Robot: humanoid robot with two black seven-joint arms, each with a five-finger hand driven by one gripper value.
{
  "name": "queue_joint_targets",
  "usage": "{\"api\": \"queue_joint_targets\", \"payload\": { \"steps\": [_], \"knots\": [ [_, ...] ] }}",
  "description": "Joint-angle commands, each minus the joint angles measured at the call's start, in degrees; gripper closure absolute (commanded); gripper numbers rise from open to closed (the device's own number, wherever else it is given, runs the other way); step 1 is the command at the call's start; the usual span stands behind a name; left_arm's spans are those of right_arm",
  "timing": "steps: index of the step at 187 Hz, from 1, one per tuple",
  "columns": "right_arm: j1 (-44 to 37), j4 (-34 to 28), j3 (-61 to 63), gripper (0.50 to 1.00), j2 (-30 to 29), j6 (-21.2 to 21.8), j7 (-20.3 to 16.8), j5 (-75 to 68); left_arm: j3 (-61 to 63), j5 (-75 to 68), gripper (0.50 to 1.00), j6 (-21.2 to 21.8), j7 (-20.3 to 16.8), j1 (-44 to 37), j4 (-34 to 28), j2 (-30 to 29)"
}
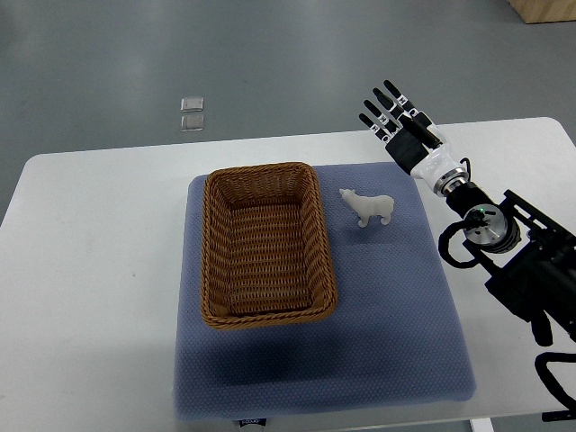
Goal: Place white bear in brown basket with right hand
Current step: 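Raise and open the right hand above the white bear figurine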
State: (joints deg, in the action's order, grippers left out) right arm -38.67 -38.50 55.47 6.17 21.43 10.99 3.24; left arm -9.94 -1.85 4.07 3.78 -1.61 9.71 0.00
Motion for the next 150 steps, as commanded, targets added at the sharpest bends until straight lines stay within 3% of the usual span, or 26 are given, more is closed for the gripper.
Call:
{"api": "queue_joint_targets", "payload": {
  "steps": [1,74,123,150],
  "knots": [
    [-0.09,0.0,-0.01,0.574,0.07,0.1,0.0,0.01,0.18,0.0,0.5,-0.02,0.0,0.03,0.04,0.0],
    [-0.79,0.0,-0.54,0.574,0.95,-0.16,-0.53,0.45,-0.17,0.0,0.5,-0.2,0.0,0.03,0.04,0.0],
    [-0.88,0.09,-2.12,0.572,5.7,0.54,-0.8,6.34,0.01,0.0,0.5,-0.73,0.0,0.03,0.39,0.0],
    [-2.81,-0.7,-3.87,0.574,8.77,0.72,-3.43,14.6,0.18,-0.08,0.5,-0.73,0.09,0.03,0.83,0.0]
  ]
}}
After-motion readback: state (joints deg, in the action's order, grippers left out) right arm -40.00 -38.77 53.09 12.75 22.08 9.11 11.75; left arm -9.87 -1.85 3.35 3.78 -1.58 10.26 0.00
